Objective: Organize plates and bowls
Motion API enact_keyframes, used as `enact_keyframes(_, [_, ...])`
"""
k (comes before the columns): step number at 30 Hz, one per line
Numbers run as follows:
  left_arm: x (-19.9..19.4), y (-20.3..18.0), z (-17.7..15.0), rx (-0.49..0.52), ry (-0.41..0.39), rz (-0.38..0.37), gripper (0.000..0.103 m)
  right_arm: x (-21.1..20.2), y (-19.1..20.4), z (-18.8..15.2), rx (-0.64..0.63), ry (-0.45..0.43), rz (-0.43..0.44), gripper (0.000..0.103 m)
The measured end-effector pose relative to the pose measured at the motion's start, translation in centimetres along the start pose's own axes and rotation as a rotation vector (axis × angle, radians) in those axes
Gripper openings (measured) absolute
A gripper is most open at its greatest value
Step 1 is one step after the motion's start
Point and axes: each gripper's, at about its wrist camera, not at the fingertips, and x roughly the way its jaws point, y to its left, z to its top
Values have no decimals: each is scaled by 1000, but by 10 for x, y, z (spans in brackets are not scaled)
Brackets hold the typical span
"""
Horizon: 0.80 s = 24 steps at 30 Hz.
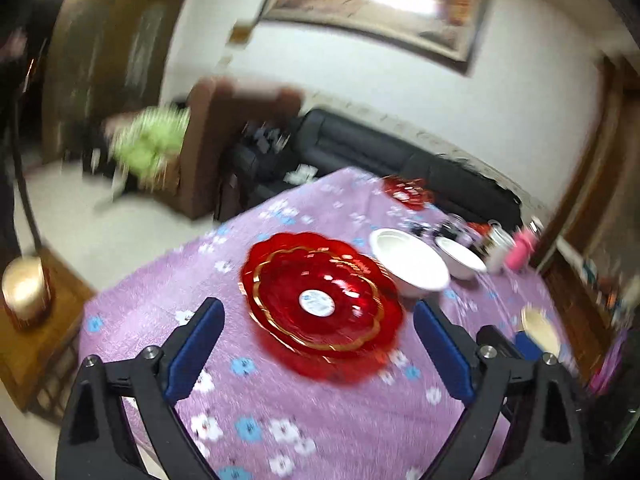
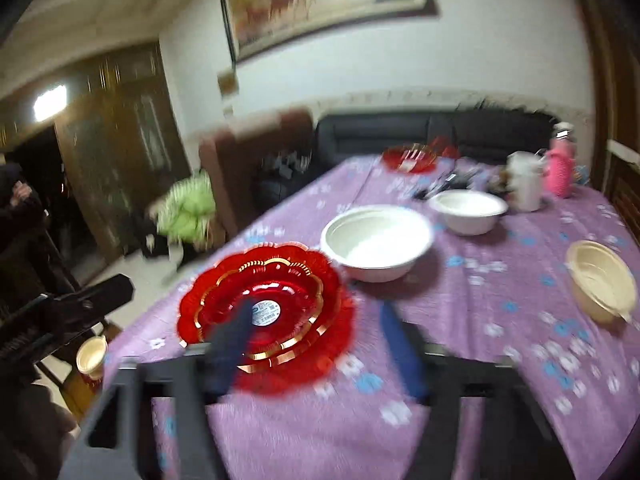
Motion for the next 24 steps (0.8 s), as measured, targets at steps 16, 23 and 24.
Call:
enact_keyframes(16, [-25, -91, -41, 353, -76, -40, 96, -22, -56, -61, 106, 36, -187, 84])
enact_keyframes(23, [-15, -85, -44, 336, -28, -41, 96, -17, -47, -66, 73, 54, -178, 84])
enact_keyframes(24, [-14, -84, -44, 333, -23, -42, 96, -16, -48, -65, 74, 57, -177, 84])
